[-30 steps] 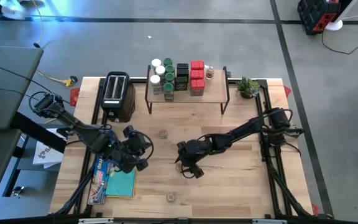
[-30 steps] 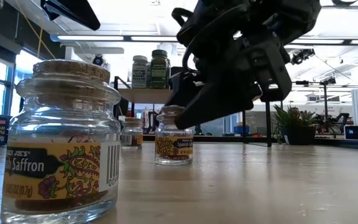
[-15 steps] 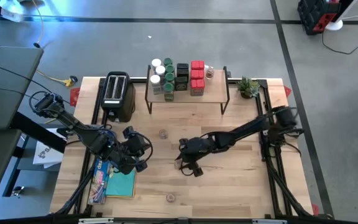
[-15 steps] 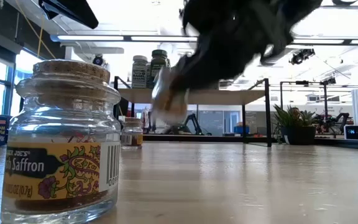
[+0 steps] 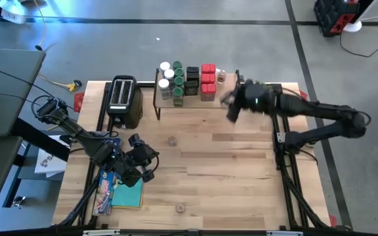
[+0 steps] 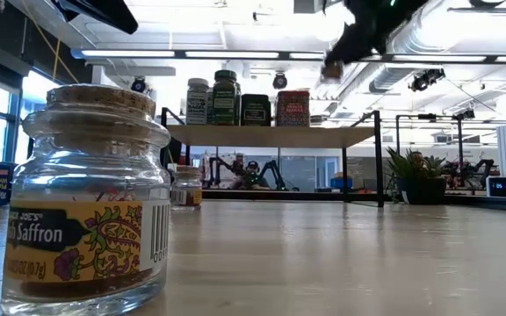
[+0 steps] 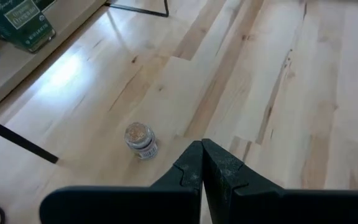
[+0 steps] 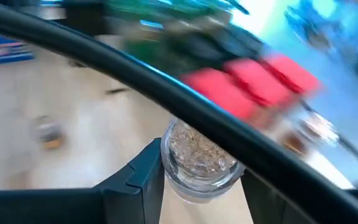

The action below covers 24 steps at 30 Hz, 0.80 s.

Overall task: Shelf spices
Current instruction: Put the center transparent seasoning bottle on the shelf aligned with the other transparent seasoning bottle

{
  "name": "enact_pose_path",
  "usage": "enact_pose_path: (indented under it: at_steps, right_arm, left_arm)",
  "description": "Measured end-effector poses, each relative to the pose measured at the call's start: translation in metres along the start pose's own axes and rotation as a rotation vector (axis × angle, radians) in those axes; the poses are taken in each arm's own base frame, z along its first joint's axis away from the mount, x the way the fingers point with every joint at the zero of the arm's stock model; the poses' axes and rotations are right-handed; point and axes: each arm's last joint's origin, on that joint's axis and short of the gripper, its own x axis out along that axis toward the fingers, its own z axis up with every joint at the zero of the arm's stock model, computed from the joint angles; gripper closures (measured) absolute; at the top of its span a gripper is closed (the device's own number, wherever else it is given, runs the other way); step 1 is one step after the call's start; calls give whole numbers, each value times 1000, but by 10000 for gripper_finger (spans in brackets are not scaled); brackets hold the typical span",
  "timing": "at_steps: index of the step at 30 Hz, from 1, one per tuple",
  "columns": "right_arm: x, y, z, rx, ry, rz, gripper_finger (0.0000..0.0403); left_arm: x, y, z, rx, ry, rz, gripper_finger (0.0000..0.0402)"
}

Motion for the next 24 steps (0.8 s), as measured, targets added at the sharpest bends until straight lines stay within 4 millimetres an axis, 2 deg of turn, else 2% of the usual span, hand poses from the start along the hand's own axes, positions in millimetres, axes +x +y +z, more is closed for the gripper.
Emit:
enact_pose_path:
  at_steps: [4,9,12,16,21,24]
  right_arm:
    - [24,-40,-8,101,80,-34,244]
    - [61,-68,-23,180,176,-67,244]
    - [75,-73,-29,175,207,-74,244]
    - [85,-79,-27,190,166,-91,242]
    - [88,-84,-26,198,140,-137,185]
    - [88,-84,-25,198,136,-152,170]
  left_arm:
    - [0,0,0,8,-9,8,401]
    - [0,0,0,8,-8,8,401]
    - [0,0,0,8,-8,8,401]
    - [0,0,0,7,-6,5,401]
    - [0,-1,1,1,-8,-2,401]
    - [0,-1,2,-1,-14,-9,401]
